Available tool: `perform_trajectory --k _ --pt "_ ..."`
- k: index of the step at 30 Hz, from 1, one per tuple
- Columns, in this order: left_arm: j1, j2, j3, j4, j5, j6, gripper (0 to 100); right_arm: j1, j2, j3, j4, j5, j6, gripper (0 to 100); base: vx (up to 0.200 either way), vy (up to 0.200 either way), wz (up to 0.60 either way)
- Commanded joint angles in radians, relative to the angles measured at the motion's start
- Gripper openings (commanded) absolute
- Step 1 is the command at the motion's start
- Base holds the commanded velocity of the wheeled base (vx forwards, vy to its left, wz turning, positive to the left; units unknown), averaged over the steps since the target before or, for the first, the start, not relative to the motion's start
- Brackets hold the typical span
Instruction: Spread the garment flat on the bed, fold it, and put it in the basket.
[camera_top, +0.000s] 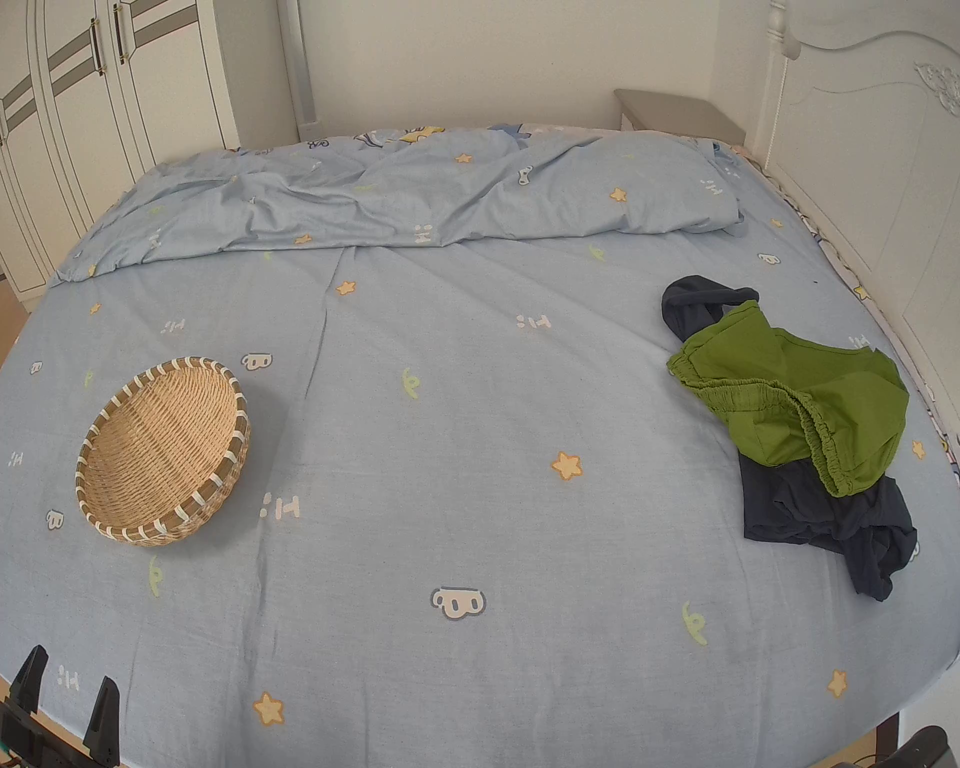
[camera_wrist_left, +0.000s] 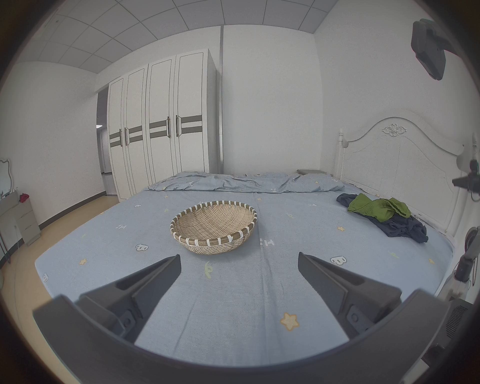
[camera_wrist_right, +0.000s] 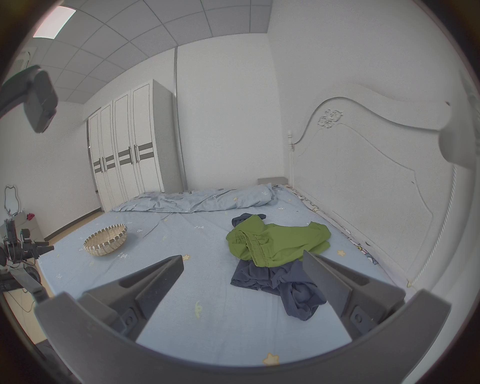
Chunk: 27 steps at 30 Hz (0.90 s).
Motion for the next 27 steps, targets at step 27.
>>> perform_trajectory --k 27 --pt "0.000 -0.016 0.018 0.000 0.000 -0.001 100 0.111 1.747 -1.563 0.704 -0.011 -0.173 100 0.000 0.000 0.00"
